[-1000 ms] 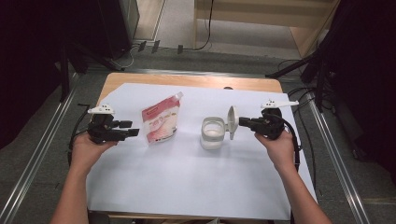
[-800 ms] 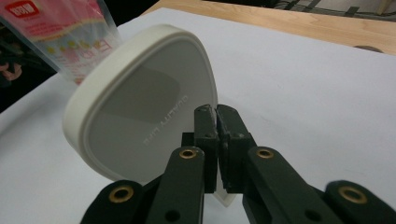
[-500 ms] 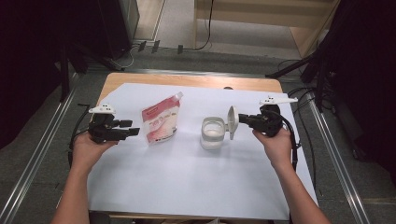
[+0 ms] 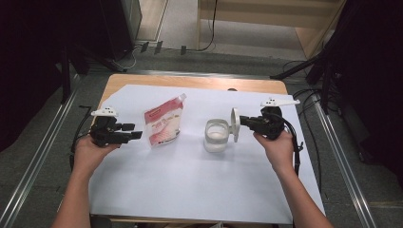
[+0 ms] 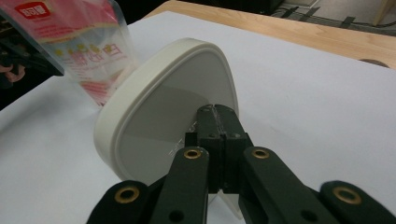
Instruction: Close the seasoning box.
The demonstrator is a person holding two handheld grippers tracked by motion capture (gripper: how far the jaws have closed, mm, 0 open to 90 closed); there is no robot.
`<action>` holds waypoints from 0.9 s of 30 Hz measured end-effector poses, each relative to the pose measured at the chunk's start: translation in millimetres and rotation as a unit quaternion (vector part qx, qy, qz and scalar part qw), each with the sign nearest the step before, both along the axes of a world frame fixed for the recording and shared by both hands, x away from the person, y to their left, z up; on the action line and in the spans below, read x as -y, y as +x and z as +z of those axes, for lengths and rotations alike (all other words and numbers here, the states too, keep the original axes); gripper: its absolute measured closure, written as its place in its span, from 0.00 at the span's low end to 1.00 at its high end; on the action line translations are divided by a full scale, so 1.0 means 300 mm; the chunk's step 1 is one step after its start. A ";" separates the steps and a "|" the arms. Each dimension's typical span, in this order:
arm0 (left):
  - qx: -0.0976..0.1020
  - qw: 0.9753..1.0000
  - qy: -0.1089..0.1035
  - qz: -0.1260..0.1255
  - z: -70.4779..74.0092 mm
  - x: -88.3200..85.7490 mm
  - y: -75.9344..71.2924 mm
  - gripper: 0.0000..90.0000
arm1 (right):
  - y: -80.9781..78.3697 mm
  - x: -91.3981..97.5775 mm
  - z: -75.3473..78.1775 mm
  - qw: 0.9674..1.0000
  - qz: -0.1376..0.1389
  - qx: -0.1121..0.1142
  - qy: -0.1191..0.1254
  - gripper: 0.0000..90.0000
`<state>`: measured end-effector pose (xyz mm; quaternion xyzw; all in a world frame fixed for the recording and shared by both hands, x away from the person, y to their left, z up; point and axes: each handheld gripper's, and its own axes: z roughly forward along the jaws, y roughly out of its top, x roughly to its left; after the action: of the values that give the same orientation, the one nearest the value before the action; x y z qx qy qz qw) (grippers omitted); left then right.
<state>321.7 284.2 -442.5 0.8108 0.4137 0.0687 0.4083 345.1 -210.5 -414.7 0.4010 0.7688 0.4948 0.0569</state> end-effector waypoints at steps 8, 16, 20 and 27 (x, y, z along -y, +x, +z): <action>0.002 1.000 0.002 -0.001 -0.003 0.005 0.003 0.52 | -0.012 -0.022 0.012 1.000 0.013 0.011 0.001 1.00; -0.002 1.000 0.000 0.000 -0.007 0.005 0.005 0.52 | -0.019 -0.049 0.014 1.000 0.027 0.009 -0.002 1.00; -0.002 1.000 0.002 0.002 -0.007 0.005 0.005 0.52 | -0.024 -0.063 0.013 0.999 0.033 0.009 -0.003 1.00; -0.002 1.000 0.002 -0.002 -0.008 0.005 0.004 0.52 | -0.027 -0.079 0.014 0.999 0.040 0.015 -0.009 0.92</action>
<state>323.0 282.7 -444.9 0.8128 0.4124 0.0668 0.4059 337.0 -186.9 -410.6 0.3622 0.7875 0.4958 0.0519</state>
